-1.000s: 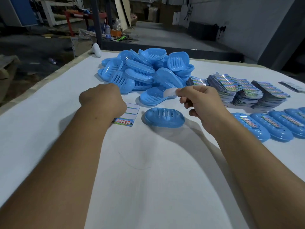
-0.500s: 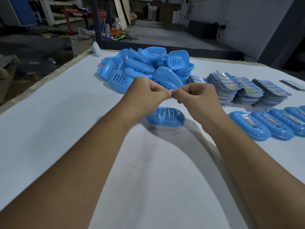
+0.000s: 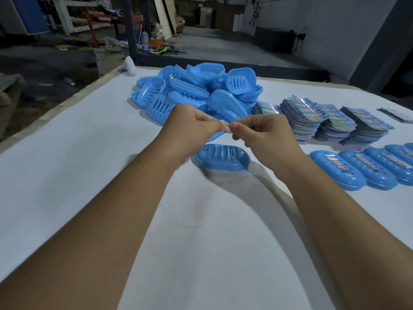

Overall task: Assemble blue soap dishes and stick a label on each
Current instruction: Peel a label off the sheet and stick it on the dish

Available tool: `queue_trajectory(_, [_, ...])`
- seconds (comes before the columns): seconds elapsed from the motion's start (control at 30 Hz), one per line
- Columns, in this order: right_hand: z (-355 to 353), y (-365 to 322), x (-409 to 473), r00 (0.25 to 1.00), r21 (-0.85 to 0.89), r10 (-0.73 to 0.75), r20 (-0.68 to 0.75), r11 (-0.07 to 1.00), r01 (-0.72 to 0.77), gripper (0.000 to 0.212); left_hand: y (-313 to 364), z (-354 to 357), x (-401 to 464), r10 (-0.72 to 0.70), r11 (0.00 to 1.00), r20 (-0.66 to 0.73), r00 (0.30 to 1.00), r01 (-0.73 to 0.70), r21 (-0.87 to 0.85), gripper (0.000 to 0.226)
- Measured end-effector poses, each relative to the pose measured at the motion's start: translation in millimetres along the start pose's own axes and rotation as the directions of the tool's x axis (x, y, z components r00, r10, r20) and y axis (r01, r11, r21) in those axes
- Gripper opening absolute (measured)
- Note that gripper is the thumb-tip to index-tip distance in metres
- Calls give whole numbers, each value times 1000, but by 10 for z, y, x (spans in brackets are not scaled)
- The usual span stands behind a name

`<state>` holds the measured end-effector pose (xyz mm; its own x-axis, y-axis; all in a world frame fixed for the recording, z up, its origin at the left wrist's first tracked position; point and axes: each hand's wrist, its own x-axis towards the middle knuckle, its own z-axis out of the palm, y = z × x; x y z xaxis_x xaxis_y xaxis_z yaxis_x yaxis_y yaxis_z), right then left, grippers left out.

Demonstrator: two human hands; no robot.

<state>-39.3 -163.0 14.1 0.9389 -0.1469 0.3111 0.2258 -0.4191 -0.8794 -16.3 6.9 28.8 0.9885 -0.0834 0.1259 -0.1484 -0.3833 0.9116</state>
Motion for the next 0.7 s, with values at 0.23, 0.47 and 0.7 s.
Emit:
queue_trajectory(0.23, [-46, 40, 47, 988, -51, 111, -110, 992, -117, 25, -38, -16, 37, -1, 1000, -29, 1000, 1, 14, 14])
queue_trajectory(0.47, [-49, 42, 50, 987, -7, 138, -79, 990, -139, 25, -49, -16, 54, -5, 1000, -25, 1000, 5, 24, 18])
queue_trajectory(0.7, [-45, 28, 37, 987, 3, 146, -67, 989, -146, 24, -106, 12, 71, 4, 998, -76, 997, 0, 59, 33])
